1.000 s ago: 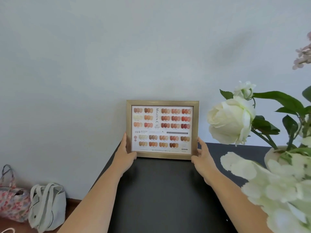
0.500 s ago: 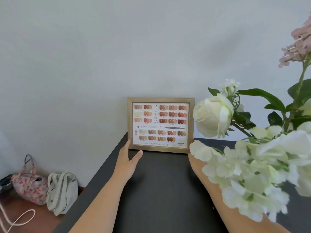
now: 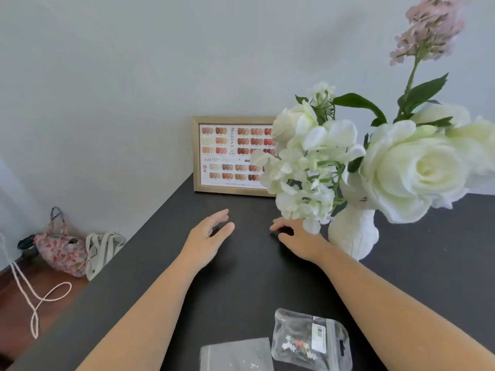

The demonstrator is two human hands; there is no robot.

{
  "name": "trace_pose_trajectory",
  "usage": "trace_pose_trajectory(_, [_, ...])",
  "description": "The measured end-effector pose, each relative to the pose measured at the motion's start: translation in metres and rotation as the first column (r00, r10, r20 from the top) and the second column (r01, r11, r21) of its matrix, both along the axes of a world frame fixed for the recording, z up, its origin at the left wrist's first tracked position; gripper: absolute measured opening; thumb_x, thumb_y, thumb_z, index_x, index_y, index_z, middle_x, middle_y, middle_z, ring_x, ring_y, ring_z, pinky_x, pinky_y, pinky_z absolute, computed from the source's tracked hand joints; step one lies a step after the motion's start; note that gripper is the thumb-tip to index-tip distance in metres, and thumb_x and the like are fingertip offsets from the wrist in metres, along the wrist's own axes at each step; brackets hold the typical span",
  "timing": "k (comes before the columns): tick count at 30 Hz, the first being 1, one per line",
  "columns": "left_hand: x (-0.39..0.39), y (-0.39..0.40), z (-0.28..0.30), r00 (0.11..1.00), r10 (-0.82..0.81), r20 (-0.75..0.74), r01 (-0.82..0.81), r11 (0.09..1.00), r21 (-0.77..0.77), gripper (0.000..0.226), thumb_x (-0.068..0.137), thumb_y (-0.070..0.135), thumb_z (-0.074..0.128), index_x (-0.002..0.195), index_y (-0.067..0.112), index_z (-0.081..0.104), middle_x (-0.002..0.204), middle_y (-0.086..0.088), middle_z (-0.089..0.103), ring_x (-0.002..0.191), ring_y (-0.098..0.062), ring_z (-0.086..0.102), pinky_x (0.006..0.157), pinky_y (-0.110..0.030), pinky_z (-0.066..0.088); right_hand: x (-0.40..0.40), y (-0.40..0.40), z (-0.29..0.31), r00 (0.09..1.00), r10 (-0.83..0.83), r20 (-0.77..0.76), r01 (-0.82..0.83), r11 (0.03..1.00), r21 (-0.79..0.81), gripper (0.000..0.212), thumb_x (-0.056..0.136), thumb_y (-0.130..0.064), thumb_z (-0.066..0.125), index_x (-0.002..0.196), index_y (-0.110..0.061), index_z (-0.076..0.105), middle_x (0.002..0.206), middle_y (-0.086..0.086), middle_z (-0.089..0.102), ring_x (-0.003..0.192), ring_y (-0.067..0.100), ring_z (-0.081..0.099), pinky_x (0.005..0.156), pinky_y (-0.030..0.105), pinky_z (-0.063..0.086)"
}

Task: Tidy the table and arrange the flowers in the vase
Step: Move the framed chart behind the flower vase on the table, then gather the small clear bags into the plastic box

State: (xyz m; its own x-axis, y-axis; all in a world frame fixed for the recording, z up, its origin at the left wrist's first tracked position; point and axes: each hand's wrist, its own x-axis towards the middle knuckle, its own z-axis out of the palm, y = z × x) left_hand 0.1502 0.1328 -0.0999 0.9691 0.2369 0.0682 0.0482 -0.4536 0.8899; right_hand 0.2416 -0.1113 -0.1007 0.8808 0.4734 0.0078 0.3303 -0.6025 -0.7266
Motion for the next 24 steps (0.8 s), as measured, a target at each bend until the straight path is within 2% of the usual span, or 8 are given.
trace_pose_trajectory(3, [-0.026,-0.018,0.002,0.997,-0.073,-0.013,0.073,0.997,0.02,0.034,0.081,0.063,0.059,0.114,0.055,0.064,0.116,0.035,0.064,0.117,0.014,0.052,0.105,-0.019,0.034,-0.022,-0.018,0.002,0.993,0.103,0.054,-0.098,0.991,-0.09,0.03,0.089,-0.022,0.058,0.115,-0.034,0.065,0.138,-0.014,0.049,0.131,0.01,0.04,0.104,0.025,0.028])
trace_pose_trajectory(8, [-0.07,-0.041,0.004,0.971,-0.23,-0.067,0.238,0.961,0.14,0.025,0.086,0.055,0.059,0.095,0.04,0.076,0.111,0.027,0.07,0.112,0.011,0.056,0.095,-0.017,0.038,-0.059,-0.049,0.007,0.987,0.163,-0.009,-0.162,0.975,-0.154,0.035,0.09,-0.038,0.06,0.124,-0.04,0.057,0.154,-0.012,0.033,0.14,0.014,0.028,0.114,0.035,0.019])
trace_pose_trajectory(13, [-0.112,-0.042,0.009,0.917,-0.364,-0.16,0.395,0.885,0.248,0.014,0.09,0.045,0.064,0.092,0.036,0.075,0.129,0.029,0.058,0.126,0.014,0.041,0.109,-0.025,0.029,-0.097,-0.077,0.011,0.973,0.204,-0.11,-0.213,0.974,-0.076,0.036,0.091,-0.047,0.057,0.125,-0.038,0.058,0.158,-0.011,0.024,0.147,0.009,0.007,0.118,0.041,0.001])
trace_pose_trajectory(14, [-0.12,-0.041,0.01,0.907,-0.376,-0.188,0.415,0.875,0.251,0.016,0.086,0.05,0.066,0.096,0.04,0.073,0.134,0.031,0.053,0.129,0.016,0.036,0.109,-0.025,0.026,-0.105,-0.081,0.012,0.967,0.216,-0.133,-0.227,0.972,-0.067,0.038,0.089,-0.052,0.057,0.124,-0.039,0.058,0.159,-0.012,0.023,0.147,0.008,0.004,0.118,0.043,-0.003])
trace_pose_trajectory(16, [-0.135,-0.039,0.011,0.872,-0.417,-0.257,0.477,0.841,0.256,0.037,0.072,0.065,0.071,0.105,0.05,0.066,0.141,0.038,0.039,0.133,0.021,0.023,0.109,-0.024,0.022,-0.116,-0.089,0.014,0.957,0.239,-0.164,-0.254,0.964,-0.075,0.049,0.082,-0.064,0.058,0.124,-0.041,0.056,0.159,-0.014,0.02,0.146,0.004,-0.001,0.118,0.043,-0.008])
trace_pose_trajectory(19, [-0.147,-0.042,0.009,0.836,-0.445,-0.321,0.539,0.778,0.323,0.068,0.056,0.073,0.077,0.117,0.05,0.055,0.146,0.043,0.023,0.139,0.021,0.005,0.112,-0.025,0.012,-0.129,-0.097,0.016,0.951,0.262,-0.162,-0.287,0.946,-0.152,0.066,0.071,-0.073,0.063,0.128,-0.041,0.052,0.16,-0.016,0.015,0.146,0.003,-0.003,0.116,0.041,-0.011])
trace_pose_trajectory(21, [-0.15,-0.046,0.006,0.86,-0.426,-0.282,0.508,0.771,0.384,0.069,0.055,0.068,0.08,0.116,0.047,0.055,0.148,0.039,0.025,0.141,0.016,0.009,0.113,-0.026,0.014,-0.135,-0.097,0.015,0.955,0.269,-0.125,-0.29,0.934,-0.207,0.075,0.065,-0.073,0.068,0.13,-0.04,0.049,0.16,-0.014,0.014,0.147,0.006,-0.003,0.117,0.044,-0.011])
trace_pose_trajectory(24, [-0.148,-0.049,0.004,0.918,-0.375,-0.125,0.393,0.827,0.402,0.053,0.058,0.061,0.081,0.104,0.042,0.063,0.138,0.033,0.043,0.132,0.013,0.034,0.107,-0.025,0.031,-0.14,-0.094,0.014,0.962,0.26,-0.078,-0.271,0.929,-0.253,0.083,0.06,-0.068,0.076,0.132,-0.038,0.046,0.16,-0.012,0.015,0.147,0.008,-0.003,0.117,0.045,-0.012])
